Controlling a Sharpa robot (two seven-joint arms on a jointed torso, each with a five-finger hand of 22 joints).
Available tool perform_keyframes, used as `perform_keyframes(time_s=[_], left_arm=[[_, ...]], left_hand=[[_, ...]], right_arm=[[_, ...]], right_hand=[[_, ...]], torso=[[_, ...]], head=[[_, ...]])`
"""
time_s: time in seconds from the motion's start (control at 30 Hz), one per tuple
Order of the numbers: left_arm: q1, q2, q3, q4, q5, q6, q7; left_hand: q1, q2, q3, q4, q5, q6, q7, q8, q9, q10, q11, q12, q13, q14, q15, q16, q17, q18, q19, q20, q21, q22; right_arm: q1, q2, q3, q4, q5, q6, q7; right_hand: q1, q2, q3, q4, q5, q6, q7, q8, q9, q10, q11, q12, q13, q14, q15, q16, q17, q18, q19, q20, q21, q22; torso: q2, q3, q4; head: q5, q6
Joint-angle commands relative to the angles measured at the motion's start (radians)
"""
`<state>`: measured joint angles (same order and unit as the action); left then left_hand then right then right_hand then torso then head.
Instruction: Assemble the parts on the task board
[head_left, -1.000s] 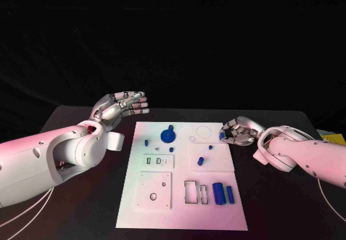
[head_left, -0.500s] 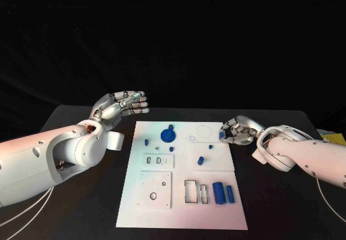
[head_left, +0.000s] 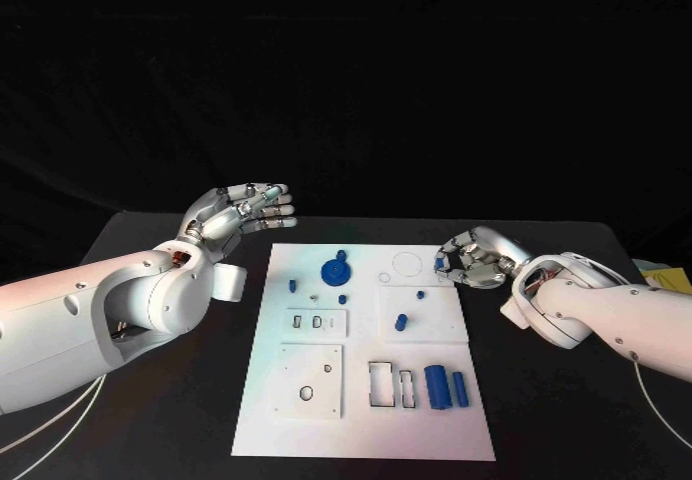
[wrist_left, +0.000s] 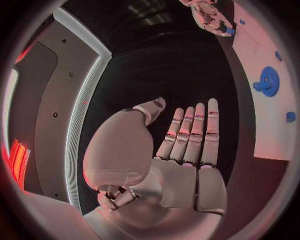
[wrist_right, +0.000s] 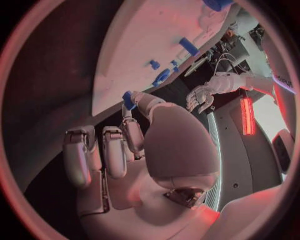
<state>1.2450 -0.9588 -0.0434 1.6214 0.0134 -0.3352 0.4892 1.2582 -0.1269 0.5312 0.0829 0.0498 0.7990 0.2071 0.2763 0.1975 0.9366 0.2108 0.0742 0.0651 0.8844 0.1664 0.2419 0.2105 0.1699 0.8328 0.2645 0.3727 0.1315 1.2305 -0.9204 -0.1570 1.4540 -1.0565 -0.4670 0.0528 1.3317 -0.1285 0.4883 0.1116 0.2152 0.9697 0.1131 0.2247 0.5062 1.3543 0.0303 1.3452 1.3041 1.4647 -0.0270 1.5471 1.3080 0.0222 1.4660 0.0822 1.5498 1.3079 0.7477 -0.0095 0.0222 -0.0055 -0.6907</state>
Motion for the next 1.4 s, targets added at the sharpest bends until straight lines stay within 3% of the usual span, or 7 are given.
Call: perform_keyframes(time_s=[0.03, 0.37, 0.5, 0.73, 0.9, 1.13, 1.4], left_arm=[[0.0, 0.001, 0.0, -0.002, 0.002, 0.02, 0.004], [0.0, 0.009, -0.002, -0.017, 0.002, 0.02, 0.004], [0.0, 0.014, -0.003, -0.025, 0.002, 0.02, 0.003], [0.0, 0.028, -0.003, -0.039, 0.002, 0.022, 0.001], [0.0, 0.033, -0.004, -0.042, 0.002, 0.017, -0.01], [0.0, 0.036, -0.004, -0.042, 0.002, 0.016, -0.013], [0.0, 0.04, -0.004, -0.041, 0.002, 0.02, -0.015]], left_hand=[[0.001, -0.001, -0.004, 0.0, 0.0, -0.006, 0.064, -0.006, -0.001, -0.001, 0.005, -0.004, 0.001, -0.003, 0.004, -0.005, 0.002, 0.011, -0.006, 0.004, -0.006, -0.001], [-0.001, -0.001, -0.005, 0.001, 0.0, -0.006, 0.064, -0.006, -0.001, -0.002, 0.006, -0.004, 0.001, -0.004, 0.005, -0.006, 0.002, 0.011, -0.006, 0.004, -0.006, -0.001], [-0.001, -0.001, -0.005, 0.001, 0.0, -0.006, 0.064, -0.006, -0.001, -0.002, 0.006, -0.004, 0.001, -0.004, 0.005, -0.006, 0.002, 0.011, -0.006, 0.004, -0.006, -0.001], [-0.001, -0.001, -0.005, 0.001, 0.0, -0.006, 0.063, -0.006, -0.001, -0.001, 0.005, -0.004, 0.001, -0.003, 0.005, -0.007, 0.002, 0.011, -0.006, 0.004, -0.006, -0.002], [-0.001, -0.001, -0.005, 0.001, 0.0, -0.005, 0.063, -0.006, -0.001, -0.001, 0.005, -0.004, 0.001, -0.003, 0.005, -0.007, 0.002, 0.011, -0.006, 0.004, -0.006, -0.002], [-0.001, 0.0, -0.005, 0.001, 0.0, -0.005, 0.063, -0.006, -0.001, -0.001, 0.005, -0.004, 0.001, -0.003, 0.005, -0.007, 0.002, 0.011, -0.006, 0.004, -0.006, -0.002], [-0.001, 0.0, -0.005, 0.002, 0.0, -0.005, 0.063, -0.006, -0.001, -0.001, 0.005, -0.004, 0.001, -0.003, 0.005, -0.007, 0.002, 0.011, -0.006, 0.004, -0.006, -0.002]], right_arm=[[0.008, -0.003, 0.001, 0.046, -0.049, -0.053, -0.037], [0.027, 0.046, 0.002, 0.164, -0.125, -0.052, -0.149], [0.028, 0.084, 0.002, 0.181, -0.146, -0.048, -0.179], [0.02, 0.161, -0.001, 0.194, -0.197, -0.034, -0.223], [0.001, 0.205, -0.003, 0.19, -0.249, -0.028, -0.257], [-0.035, 0.262, -0.006, 0.17, -0.299, -0.026, -0.287], [-0.071, 0.311, -0.007, 0.149, -0.334, -0.028, -0.296]], right_hand=[[0.0, 0.016, 0.002, 0.006, 0.005, 0.002, -0.004, 0.01, 0.015, 0.01, 0.001, 0.004, 0.002, 0.094, -0.007, 0.004, 0.209, -0.019, 0.096, -0.006, 0.01, 0.253], [-0.001, 0.018, 0.002, 0.006, 0.008, -0.001, -0.004, 0.01, 0.016, 0.01, 0.001, 0.003, 0.001, 0.093, -0.007, 0.004, 0.208, -0.02, 0.099, -0.006, 0.014, 0.256], [-0.001, 0.018, 0.003, 0.006, 0.009, -0.001, -0.003, 0.01, 0.016, 0.009, 0.001, 0.002, -0.001, 0.093, -0.007, 0.003, 0.206, -0.019, 0.098, -0.006, 0.012, 0.255], [-0.001, 0.018, 0.003, 0.006, 0.009, -0.003, -0.003, 0.009, 0.016, 0.009, 0.002, 0.002, 0.0, 0.093, -0.007, 0.003, 0.205, -0.019, 0.097, -0.006, 0.011, 0.254], [-0.002, 0.018, 0.003, 0.005, 0.011, -0.006, -0.002, 0.008, 0.016, 0.008, 0.002, 0.001, -0.001, 0.092, -0.006, 0.002, 0.204, -0.02, 0.1, -0.006, 0.015, 0.258], [-0.003, 0.02, 0.004, 0.006, 0.013, -0.007, -0.001, 0.008, 0.017, 0.009, 0.003, 0.002, 0.0, 0.093, -0.006, 0.002, 0.205, -0.02, 0.1, -0.006, 0.016, 0.258], [-0.006, 0.02, 0.004, 0.007, 0.015, -0.008, 0.0, 0.009, 0.017, 0.009, 0.004, 0.001, -0.001, 0.092, -0.006, 0.001, 0.203, -0.02, 0.1, -0.006, 0.015, 0.257]], torso=[[-0.002, -0.0013, 0.0004], [-0.012, -0.0059, -0.0007], [-0.015, -0.0065, -0.0004], [-0.021, -0.0111, 0.0012], [-0.022, -0.0124, -0.0004], [-0.019, -0.0111, 0.003], [-0.018, -0.0099, 0.0038]], head=[[0.0, 0.002], [0.012, -0.001], [0.018, -0.003], [0.025, -0.013], [0.032, -0.016], [0.033, -0.021], [0.047, -0.032]])
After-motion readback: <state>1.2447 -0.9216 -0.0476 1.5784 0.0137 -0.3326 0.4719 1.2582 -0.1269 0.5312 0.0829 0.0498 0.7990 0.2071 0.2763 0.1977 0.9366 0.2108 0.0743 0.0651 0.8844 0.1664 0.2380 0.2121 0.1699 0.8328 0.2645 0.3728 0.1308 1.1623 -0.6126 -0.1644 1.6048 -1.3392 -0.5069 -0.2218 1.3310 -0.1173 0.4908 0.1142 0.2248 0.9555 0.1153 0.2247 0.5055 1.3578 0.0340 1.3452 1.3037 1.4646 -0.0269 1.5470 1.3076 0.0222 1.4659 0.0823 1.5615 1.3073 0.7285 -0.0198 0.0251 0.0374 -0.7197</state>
